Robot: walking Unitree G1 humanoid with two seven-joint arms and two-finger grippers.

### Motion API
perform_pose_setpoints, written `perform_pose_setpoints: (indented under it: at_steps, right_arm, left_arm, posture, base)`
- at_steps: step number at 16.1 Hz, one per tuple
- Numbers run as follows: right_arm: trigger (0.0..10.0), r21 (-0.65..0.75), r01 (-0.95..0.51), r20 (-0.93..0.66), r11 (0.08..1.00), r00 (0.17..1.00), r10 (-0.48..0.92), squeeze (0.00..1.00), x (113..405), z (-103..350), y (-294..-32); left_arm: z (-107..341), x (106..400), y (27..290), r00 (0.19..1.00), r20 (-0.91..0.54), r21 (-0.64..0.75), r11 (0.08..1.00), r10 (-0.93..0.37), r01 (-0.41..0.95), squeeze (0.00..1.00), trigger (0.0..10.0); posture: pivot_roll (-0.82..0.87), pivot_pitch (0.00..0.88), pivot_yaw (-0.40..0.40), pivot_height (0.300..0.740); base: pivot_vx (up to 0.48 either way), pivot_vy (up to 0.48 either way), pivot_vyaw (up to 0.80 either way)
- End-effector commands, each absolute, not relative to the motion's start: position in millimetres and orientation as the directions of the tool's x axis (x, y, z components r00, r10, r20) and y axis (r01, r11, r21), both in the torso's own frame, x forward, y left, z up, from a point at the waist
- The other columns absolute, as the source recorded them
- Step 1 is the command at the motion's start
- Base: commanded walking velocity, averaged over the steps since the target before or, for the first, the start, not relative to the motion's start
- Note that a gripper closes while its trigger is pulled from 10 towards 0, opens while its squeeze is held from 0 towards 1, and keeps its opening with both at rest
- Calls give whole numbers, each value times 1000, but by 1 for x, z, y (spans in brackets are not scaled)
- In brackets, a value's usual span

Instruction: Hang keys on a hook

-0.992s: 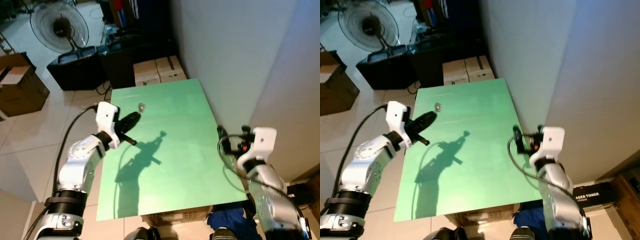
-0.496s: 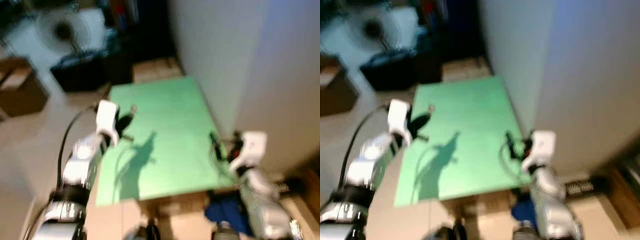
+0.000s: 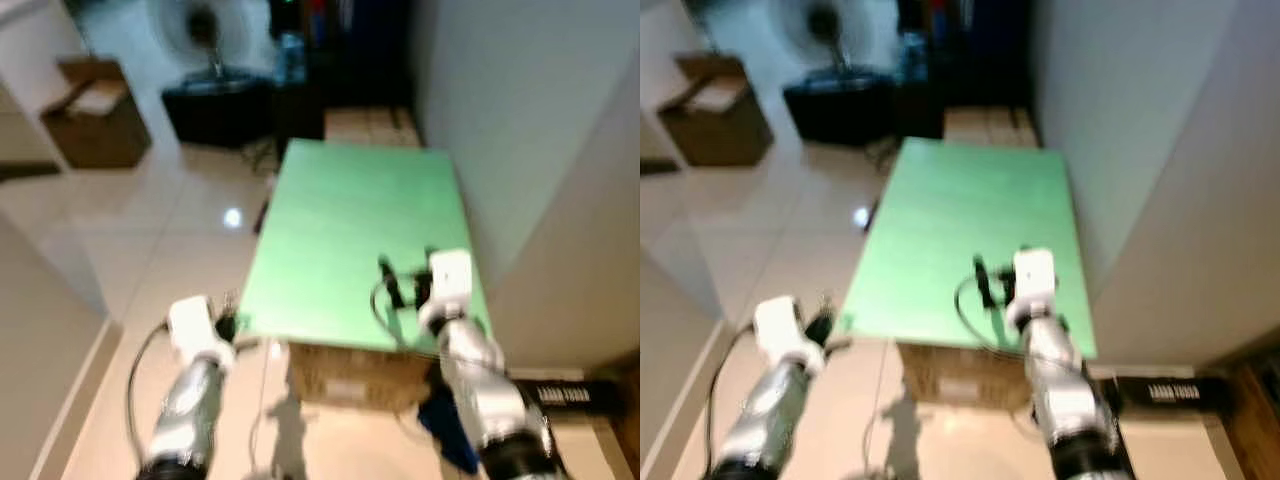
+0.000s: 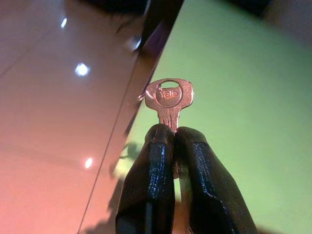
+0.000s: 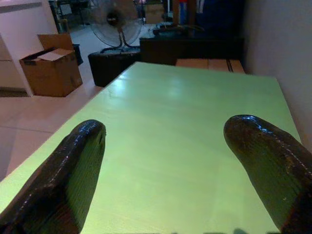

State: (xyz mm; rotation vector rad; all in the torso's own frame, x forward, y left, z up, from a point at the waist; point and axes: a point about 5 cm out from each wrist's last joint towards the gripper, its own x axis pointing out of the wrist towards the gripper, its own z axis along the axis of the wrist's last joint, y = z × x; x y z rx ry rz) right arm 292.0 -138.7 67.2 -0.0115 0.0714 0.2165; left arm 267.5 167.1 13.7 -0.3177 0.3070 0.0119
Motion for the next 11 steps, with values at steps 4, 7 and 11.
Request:
perform_pose_setpoints:
  at_steps: [4, 7, 11]
  right_arm:
    - [10000, -2, -240, -126, 971, 963, 238, 0, 283, 47, -142]
    - [10000, -17, -249, -149, 968, 958, 244, 0, 284, 44, -140]
    - [10000, -18, -278, -101, 960, 956, 275, 0, 312, 63, -135]
  left_arm:
    - [30, 269, 181, 977, -210, -265, 959, 45, -101, 0, 0]
    - [38, 271, 178, 983, -180, -265, 961, 24, -72, 0, 0]
    - [45, 271, 155, 981, -148, -211, 973, -129, 96, 0, 0]
  posture:
    - [-97, 0, 47, 740]
    - [-93, 0, 52, 740]
    - [-96, 0, 67, 740]
  base:
    - [0, 0, 0]
    - [0, 0, 0]
    - [0, 0, 0]
